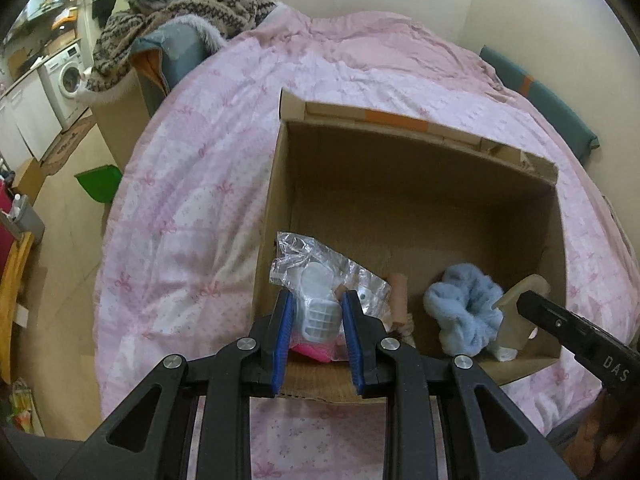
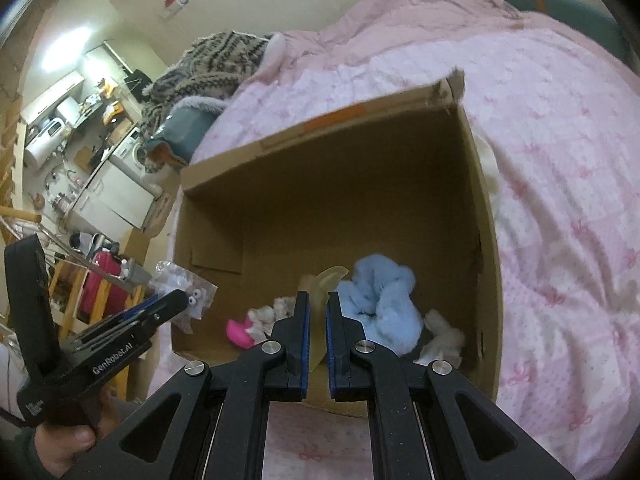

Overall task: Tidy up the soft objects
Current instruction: 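Carry the plastic bag with the left tool and beige piece with the right tool into the box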

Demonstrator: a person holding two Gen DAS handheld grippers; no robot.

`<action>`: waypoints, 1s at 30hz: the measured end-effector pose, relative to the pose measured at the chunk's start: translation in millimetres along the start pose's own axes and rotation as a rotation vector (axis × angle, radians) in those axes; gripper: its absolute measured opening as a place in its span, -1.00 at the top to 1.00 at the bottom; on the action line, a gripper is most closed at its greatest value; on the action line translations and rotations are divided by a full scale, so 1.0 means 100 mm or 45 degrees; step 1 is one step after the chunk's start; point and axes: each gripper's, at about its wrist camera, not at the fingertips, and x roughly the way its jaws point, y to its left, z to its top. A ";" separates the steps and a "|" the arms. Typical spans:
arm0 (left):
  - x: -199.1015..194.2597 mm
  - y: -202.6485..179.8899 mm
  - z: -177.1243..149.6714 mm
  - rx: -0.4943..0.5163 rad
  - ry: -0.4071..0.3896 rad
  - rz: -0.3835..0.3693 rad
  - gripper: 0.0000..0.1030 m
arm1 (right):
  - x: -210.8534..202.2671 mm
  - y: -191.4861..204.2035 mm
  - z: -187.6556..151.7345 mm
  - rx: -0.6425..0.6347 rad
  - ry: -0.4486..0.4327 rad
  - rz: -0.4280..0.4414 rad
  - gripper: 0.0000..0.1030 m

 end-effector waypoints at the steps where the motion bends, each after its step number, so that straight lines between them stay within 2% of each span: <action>1: 0.03 0.00 -0.01 -0.001 0.002 0.002 0.56 | 0.03 -0.01 -0.01 0.002 0.010 -0.007 0.84; 5: 0.09 -0.04 -0.04 0.042 -0.016 0.029 0.56 | 0.12 -0.02 -0.01 -0.005 0.038 -0.040 0.84; 12: 0.13 -0.10 -0.08 0.067 -0.015 0.002 0.56 | 0.20 -0.01 -0.05 -0.034 0.066 -0.085 0.84; 14: 0.15 -0.12 -0.08 0.074 -0.002 -0.027 0.56 | 0.21 0.00 -0.06 -0.034 0.073 -0.086 0.84; 30: 0.20 -0.17 -0.10 0.114 0.028 -0.049 0.55 | 0.28 -0.01 -0.09 -0.025 0.116 -0.084 0.82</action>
